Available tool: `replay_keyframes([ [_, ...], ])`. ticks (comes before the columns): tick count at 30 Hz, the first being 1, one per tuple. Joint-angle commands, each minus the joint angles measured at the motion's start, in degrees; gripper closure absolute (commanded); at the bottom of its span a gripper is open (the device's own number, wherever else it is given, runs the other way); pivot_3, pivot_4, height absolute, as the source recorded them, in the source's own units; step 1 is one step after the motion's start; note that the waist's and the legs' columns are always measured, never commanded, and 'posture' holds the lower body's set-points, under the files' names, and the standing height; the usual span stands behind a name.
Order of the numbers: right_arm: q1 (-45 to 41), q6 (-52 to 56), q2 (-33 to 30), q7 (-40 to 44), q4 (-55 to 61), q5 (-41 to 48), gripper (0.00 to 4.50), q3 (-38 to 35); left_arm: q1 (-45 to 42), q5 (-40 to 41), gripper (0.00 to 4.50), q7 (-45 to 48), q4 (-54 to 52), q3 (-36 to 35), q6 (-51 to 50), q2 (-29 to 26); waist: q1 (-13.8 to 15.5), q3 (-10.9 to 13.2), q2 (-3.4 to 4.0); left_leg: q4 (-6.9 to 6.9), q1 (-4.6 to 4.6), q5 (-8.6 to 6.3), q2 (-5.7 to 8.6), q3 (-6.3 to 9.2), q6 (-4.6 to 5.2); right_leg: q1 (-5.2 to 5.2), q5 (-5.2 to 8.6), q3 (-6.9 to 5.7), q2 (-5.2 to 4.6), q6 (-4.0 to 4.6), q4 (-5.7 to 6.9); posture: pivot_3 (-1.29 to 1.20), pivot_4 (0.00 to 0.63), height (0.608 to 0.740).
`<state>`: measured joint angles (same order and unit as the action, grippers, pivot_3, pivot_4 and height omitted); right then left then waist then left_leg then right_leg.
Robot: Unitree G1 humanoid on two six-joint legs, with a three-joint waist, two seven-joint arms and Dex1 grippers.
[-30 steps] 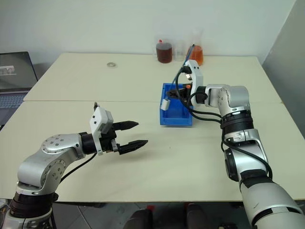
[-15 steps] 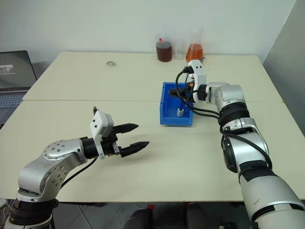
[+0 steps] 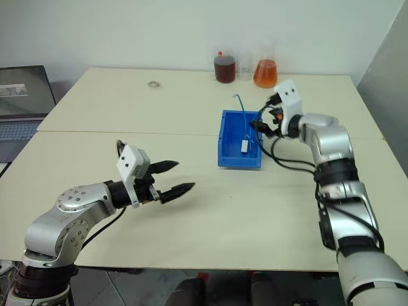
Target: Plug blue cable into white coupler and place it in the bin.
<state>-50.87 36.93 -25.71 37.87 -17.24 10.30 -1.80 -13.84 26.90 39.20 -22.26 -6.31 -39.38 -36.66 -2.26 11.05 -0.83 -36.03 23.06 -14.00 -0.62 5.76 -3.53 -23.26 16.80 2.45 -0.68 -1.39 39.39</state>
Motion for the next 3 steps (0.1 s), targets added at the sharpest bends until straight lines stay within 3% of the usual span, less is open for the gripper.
replay_keyframes([
  [1,9.9,6.0,-0.5,-1.4,19.4,5.9,0.06,-5.3,0.7,1.5,0.0,-1.4,-1.5,-3.4,-0.3,0.1,0.0,0.0,0.0,0.03,0.0,0.0,0.0,0.01,-0.01,0.0,0.0,0.0,0.0,0.0,0.02,0.0,0.15,0.74],
  [3,14.7,10.4,-1.7,0.2,25.0,9.6,0.06,-7.0,0.2,2.5,0.0,-0.3,-0.3,-4.2,-0.9,-0.8,0.0,0.0,0.0,0.0,-0.02,0.0,-0.02,0.05,0.0,0.01,0.0,-0.03,-0.01,0.0,0.06,0.0,0.15,0.74],
])
